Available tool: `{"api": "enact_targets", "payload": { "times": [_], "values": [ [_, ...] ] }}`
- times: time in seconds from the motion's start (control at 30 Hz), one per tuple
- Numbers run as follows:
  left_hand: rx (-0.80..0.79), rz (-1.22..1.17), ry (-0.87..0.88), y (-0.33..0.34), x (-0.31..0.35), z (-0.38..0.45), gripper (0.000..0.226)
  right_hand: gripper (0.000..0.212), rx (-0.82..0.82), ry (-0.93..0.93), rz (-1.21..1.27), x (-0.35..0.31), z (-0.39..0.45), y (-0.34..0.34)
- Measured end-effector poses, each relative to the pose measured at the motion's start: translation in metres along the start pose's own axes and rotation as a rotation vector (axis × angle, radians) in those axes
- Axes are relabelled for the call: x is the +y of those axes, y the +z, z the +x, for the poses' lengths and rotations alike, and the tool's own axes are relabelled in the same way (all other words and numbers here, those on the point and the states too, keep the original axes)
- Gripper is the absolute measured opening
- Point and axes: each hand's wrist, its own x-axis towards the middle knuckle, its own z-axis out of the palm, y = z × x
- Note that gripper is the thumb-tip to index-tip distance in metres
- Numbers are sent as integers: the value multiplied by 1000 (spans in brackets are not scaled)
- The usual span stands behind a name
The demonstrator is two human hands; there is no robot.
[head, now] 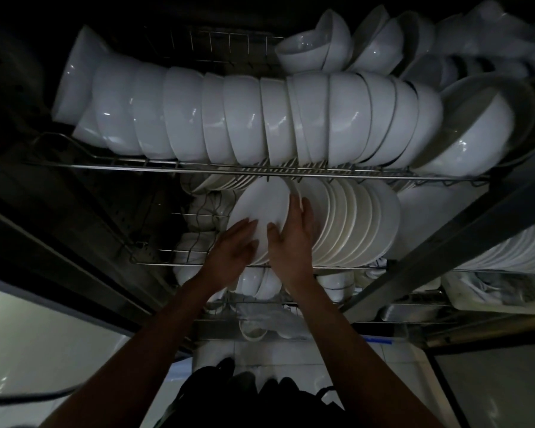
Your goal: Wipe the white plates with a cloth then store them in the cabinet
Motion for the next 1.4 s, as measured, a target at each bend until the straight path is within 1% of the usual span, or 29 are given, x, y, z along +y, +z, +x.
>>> {"api": "enact_targets", "payload": {
  "times": [0.17, 0.27, 0.5, 0.63, 0.8, 0.93, 1.13, 1.23, 1.3, 1.4],
  "values": [
    [4, 98, 30, -3, -2, -4, 48, 73, -9, -68, -78, 1, 0, -3],
    [22, 108, 6, -6, -2, -6, 47, 70, -22, -99, -113, 2, -2, -4],
    [27, 151, -2, -7, -5, -7, 46, 65, -42, -181, -285, 3, -3, -5],
    [15, 158, 18, -6, -4, -7, 45, 58, -48, -226, -267, 5, -7, -6],
    [34, 186, 49, -3, 1, -7, 42, 56, -51, -253, -257, 10, -6, -8],
    [29, 240, 109, -3, 5, -8, 39, 56, -69, -290, -311, 15, -5, -12],
    [-1, 300, 105, -9, 11, -14, 38, 52, -95, -319, -390, 18, -2, -21],
    [-10, 368, 97, -13, 17, -20, 38, 47, -98, -337, -428, 14, -4, -29],
    [-19, 392, 69, -19, 19, -22, 39, 43, -110, -353, -397, 11, -6, -32],
    [-1, 405, 56, -30, 21, -32, 42, 38, -105, -460, -304, 10, -14, -35]
  ]
}}
